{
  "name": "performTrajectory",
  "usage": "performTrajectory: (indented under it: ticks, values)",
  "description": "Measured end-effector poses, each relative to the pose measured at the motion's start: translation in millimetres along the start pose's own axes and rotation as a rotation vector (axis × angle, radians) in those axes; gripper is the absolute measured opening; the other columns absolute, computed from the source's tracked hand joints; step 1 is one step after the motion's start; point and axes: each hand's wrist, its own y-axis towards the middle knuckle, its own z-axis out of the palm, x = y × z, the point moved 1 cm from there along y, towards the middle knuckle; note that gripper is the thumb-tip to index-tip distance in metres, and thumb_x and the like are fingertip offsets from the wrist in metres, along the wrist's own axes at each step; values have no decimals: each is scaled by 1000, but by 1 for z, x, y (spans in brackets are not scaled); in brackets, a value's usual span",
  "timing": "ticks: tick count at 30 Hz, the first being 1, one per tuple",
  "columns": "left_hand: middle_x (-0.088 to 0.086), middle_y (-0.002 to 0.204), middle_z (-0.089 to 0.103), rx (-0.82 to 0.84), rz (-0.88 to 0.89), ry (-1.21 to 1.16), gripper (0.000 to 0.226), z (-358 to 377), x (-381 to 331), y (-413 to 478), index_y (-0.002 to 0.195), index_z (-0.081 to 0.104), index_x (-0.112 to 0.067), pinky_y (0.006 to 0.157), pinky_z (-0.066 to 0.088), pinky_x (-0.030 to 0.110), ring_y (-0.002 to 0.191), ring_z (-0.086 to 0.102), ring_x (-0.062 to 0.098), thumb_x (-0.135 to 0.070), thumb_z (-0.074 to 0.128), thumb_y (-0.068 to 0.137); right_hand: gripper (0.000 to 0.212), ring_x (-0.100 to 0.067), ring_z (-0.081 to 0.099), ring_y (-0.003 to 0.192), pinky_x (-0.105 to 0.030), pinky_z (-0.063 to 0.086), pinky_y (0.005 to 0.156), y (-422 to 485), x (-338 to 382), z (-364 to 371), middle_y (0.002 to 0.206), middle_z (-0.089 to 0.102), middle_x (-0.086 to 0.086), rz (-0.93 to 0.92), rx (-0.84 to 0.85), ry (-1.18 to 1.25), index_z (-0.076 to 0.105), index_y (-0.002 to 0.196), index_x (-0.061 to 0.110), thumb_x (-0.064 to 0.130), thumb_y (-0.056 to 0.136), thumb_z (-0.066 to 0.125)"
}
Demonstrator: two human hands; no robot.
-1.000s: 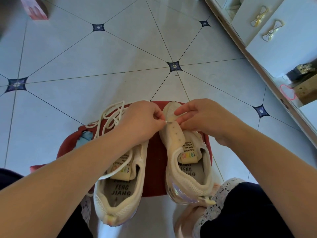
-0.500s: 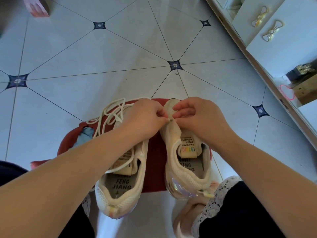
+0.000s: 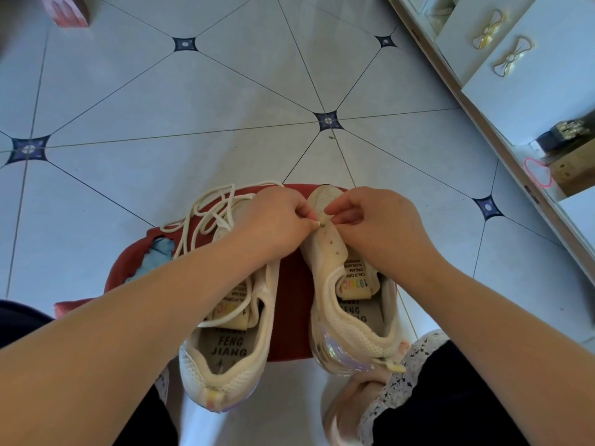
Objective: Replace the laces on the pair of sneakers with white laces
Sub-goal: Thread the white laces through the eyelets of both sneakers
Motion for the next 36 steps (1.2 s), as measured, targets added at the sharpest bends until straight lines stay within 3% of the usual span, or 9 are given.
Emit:
performTrajectory:
  ticks: [9,14,20,24,30,36]
  values:
    - [-15,72,57,-7,-94,-145,16,2,0,-2,66,63,-31,62,38,18,72,52,0,-23,70,77,27,9,59,66,-1,41,58,-6,-4,4,71,66,15,42,-36,207,60,81,39,14,75,68]
    - [-18,65,56,-38,-58,-146,24,3,-2,-3,60,60,-34,59,36,16,65,50,-3,-20,71,76,24,7,59,65,-3,39,57,-4,-5,6,66,65,14,41,-35,149,58,86,38,18,76,67]
    - [-17,71,54,-21,35,-47,7,0,-4,-4,81,64,-29,59,32,17,68,49,1,-23,67,80,22,1,53,70,-8,36,62,-3,-3,8,74,58,14,-49,-35,-16,58,96,29,10,84,54]
    - [-16,91,56,18,166,-57,35,-1,-10,-11,114,58,-25,67,33,19,74,47,-1,-32,64,80,28,-4,49,71,-12,35,61,-3,-4,5,79,55,11,-97,-19,-83,54,102,22,7,79,52]
    - [-19,86,49,124,155,-64,45,-5,-9,-10,98,53,-30,59,34,1,74,44,-8,-43,77,62,26,1,55,66,-13,42,61,-4,-5,3,74,59,12,-109,10,58,50,88,30,9,77,61]
    - [-9,93,56,178,150,-34,43,-3,-9,-10,95,54,-36,64,36,18,83,49,4,-42,78,60,28,-9,65,74,-33,53,78,-4,-10,-3,72,70,4,32,12,262,52,83,30,9,71,66]
